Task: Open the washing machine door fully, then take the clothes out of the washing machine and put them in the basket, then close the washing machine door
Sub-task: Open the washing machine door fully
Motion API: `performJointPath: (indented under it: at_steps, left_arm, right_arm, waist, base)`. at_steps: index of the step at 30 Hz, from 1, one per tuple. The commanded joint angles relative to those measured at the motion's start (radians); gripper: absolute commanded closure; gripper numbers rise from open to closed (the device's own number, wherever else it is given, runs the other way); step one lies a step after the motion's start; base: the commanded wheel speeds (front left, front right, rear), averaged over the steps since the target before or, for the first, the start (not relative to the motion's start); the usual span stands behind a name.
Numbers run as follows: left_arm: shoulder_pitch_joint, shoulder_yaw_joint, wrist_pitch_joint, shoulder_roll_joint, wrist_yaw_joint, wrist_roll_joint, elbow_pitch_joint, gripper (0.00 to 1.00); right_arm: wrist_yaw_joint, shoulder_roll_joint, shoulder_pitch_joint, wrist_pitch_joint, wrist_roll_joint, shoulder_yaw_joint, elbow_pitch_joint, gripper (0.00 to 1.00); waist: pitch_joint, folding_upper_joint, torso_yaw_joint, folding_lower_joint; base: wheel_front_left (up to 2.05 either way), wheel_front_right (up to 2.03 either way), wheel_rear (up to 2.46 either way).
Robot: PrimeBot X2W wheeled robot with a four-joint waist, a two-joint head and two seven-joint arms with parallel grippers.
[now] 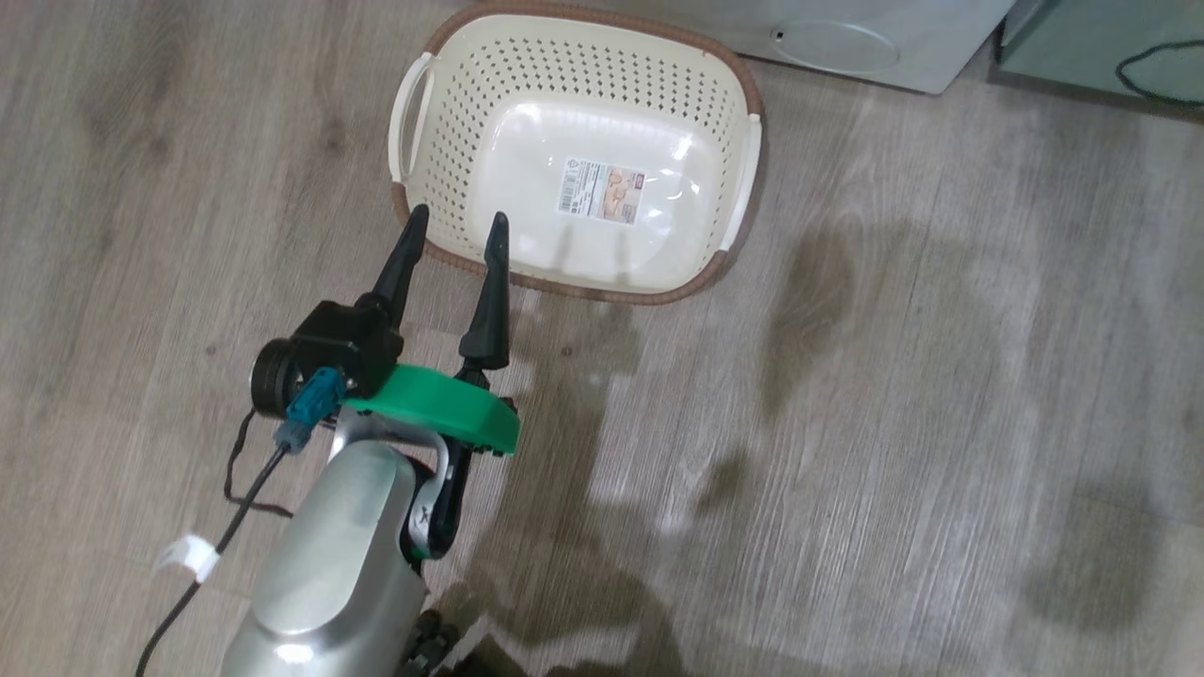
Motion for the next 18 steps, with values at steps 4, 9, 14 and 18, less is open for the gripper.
performJointPath:
  at_steps: [4,9,14,18]
  left_arm:
    - [-0.020,0.017,-0.006,0.015,0.007,-0.009,-0.033,0.00]
    - [-0.026,0.014,-0.006,0.015,0.011,-0.013,-0.034,0.00]
    - [-0.029,0.012,-0.006,0.015,0.010,-0.013,-0.034,0.00]
    - [-0.025,0.015,-0.006,0.015,0.006,-0.013,-0.027,0.00]
  right_arm:
    - [0.000,0.027,-0.066,0.004,-0.019,0.031,-0.015,1.00]
    - [0.000,0.047,-0.087,0.027,-0.019,0.063,-0.015,1.00]
    - [0.000,0.055,-0.090,0.053,-0.016,0.088,-0.027,1.00]
    - [0.000,0.060,-0.066,0.083,0.002,0.104,-0.048,1.00]
  waist:
    - [0.015,0.0000,0.010,-0.0001]
    - [0.020,0.0000,0.014,-0.0001]
    - [0.020,0.0000,0.017,-0.0001]
    - [0.001,0.0000,0.021,-0.0001]
  base:
    - [0.00,0.00,0.00]
    - [0.00,0.00,0.00]
    - [0.00,0.00,0.00]
    - [0.00,0.00,0.00]
